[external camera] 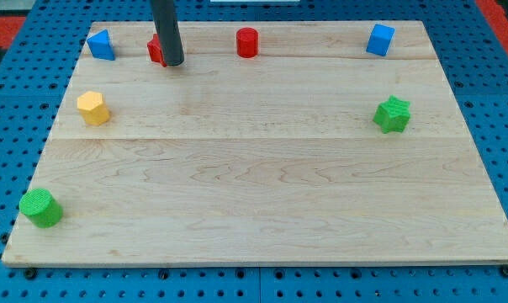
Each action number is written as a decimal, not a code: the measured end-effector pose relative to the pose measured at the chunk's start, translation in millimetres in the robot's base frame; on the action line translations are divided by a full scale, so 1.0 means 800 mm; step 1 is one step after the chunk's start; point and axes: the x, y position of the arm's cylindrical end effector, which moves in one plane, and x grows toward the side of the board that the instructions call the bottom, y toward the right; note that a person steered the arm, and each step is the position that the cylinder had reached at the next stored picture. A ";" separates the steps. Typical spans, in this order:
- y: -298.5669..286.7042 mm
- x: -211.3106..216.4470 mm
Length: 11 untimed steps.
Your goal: Move the blue cube towards the red circle
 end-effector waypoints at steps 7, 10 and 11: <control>0.578 -0.049; 0.387 -0.085; 0.476 -0.055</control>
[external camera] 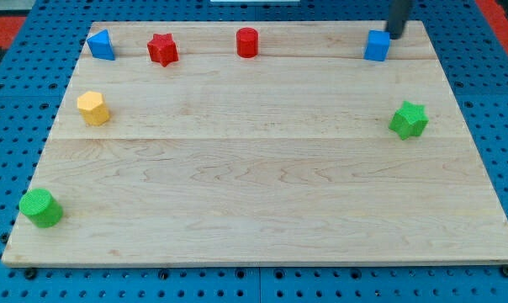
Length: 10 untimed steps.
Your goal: Move the blue cube towards the red circle
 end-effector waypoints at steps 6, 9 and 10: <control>-0.124 0.023; -0.163 0.042; -0.186 0.018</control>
